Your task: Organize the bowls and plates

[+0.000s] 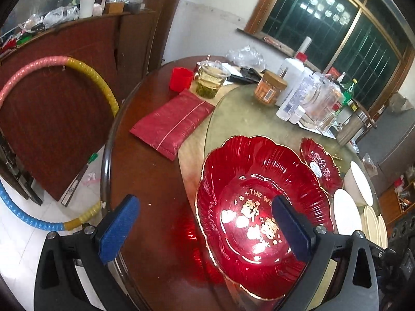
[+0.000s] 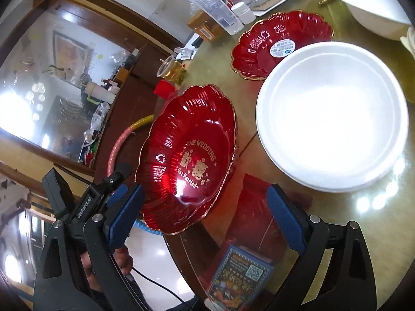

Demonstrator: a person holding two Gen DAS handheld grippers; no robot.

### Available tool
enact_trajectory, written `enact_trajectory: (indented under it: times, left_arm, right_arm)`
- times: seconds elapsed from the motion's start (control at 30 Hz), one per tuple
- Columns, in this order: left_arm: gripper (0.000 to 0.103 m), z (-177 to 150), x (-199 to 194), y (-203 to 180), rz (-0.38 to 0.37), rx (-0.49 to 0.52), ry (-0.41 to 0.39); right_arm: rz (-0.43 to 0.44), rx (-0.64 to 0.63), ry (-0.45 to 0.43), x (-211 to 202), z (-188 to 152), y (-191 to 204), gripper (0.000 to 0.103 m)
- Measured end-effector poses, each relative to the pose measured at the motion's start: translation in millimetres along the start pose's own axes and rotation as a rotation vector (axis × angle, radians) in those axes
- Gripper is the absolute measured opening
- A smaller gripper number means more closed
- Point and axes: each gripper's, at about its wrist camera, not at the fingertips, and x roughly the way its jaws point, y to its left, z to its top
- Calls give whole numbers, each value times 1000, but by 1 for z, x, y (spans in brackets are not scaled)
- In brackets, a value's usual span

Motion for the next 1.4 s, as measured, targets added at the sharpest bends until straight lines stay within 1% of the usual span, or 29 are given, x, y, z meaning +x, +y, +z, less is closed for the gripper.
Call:
enact_trajectory:
  times: [0.1,0.13,0.17,0.2,0.23,0.27,0.3,0.33,0.37,0.43,0.47,0.5,0.53,0.57,0.73,0.83,0.97,1.4]
  left_arm:
    - [101,-2,5,0,17,12,22]
    - [101,-3,9,-1,26,19,34]
    - [97,-4,13,-2,33,26,44]
    - [84,-5,18,-3,39,33,57]
    - [74,-5,23,-5,42,39,76]
    - [53,-6,30,-4,45,42,105]
    - [31,-8,36,-3,45,38,137]
    - [28,-10,43,-1,42,29,170]
    - [28,-12,44,1,14,12,155]
    - [22,-13,42,-1,19,32,147]
    - [19,-12,40,-1,22,35,147]
    - [16,-11,38,0,10,24,145]
    - [16,-10,36,1,7,18,140]
    - [16,-9,32,1,4,20,127]
    - [15,-2,12,-6,12,49,56]
    - [16,-1,7,-10,16,58,33]
    - [16,-1,14,-9,20,54,44]
    - [18,-13,35,-7,32,39,98]
  right_arm:
    - [-8,13,7,5,4,0,94]
    - [-16,17,12,7,5,0,85]
    - [-21,24,24,10,6,-2,75]
    - [-25,35,36,14,7,-4,70]
    - [-36,53,46,19,9,-7,60]
    - [-46,66,55,23,10,-10,48]
    - [-50,82,66,28,11,-14,42]
    - [-49,101,79,33,11,-18,32]
    - [-48,118,95,38,11,-22,24]
    - [-41,117,90,40,10,-22,23]
    - [-46,107,79,39,10,-20,18]
    - [-64,94,73,38,9,-16,18]
    - [-82,82,66,37,9,-14,18]
    - [-82,69,59,35,10,-11,18]
    - [-63,32,28,29,13,-1,17]
    - [-62,7,5,23,15,5,17]
    - [-61,5,8,25,16,4,17]
    - [-107,20,42,39,9,-7,17]
